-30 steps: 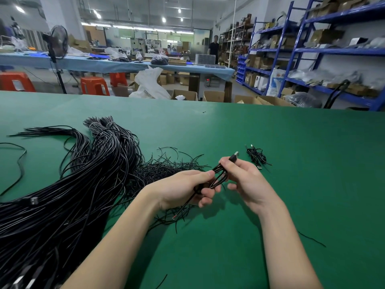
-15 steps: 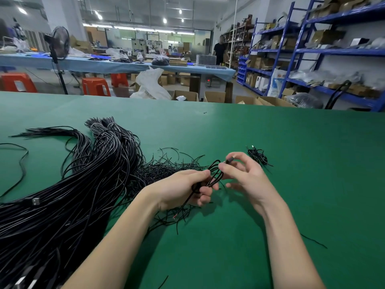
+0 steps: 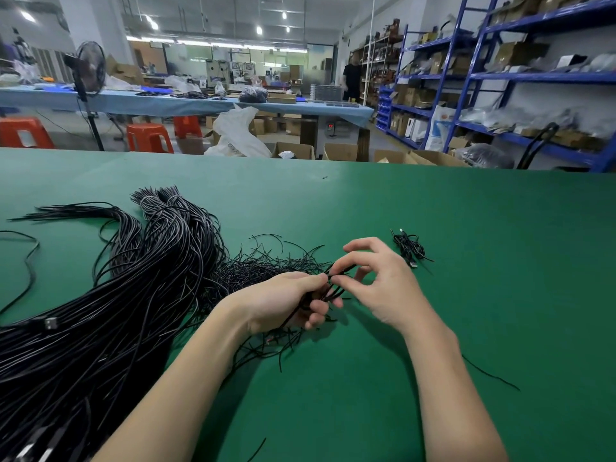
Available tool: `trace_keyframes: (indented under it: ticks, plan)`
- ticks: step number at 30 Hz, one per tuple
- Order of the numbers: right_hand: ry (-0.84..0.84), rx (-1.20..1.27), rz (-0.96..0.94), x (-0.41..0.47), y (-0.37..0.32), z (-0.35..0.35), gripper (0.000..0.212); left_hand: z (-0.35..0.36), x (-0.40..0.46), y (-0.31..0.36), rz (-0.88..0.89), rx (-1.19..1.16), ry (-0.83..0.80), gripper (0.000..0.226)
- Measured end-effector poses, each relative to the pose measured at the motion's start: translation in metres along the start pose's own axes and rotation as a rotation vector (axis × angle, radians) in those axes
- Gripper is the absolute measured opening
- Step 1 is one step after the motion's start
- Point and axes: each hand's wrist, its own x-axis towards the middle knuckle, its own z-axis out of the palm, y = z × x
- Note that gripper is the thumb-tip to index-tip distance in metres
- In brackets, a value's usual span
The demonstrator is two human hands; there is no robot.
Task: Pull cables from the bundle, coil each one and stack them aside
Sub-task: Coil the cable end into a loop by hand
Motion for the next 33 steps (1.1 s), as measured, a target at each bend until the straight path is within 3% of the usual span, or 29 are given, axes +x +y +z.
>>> trace_keyframes:
  ticks: [20,26,29,31,33]
  plan:
    - [-0.012,0.137,0.043,-0.003,0.014,0.005,0.012,0.0,-0.001,-0.001,-0.022,-0.02,-0.023,0.045]
    - [0.131,0.356,0.284,-0.001,0.012,0.01,0.023,-0.007,0.0,-0.003,0.039,-0.038,0.032,0.036]
    - [0.083,0.541,0.49,0.003,0.009,0.016,0.029,-0.011,0.003,-0.005,0.097,-0.052,0.137,0.028]
    - [0.019,0.474,0.507,0.002,0.007,0.023,0.023,-0.013,0.006,-0.006,0.13,-0.086,0.206,0.026]
    - [-0.051,0.183,0.387,0.0,0.008,0.03,0.013,-0.016,0.009,-0.006,0.163,-0.142,0.262,0.025]
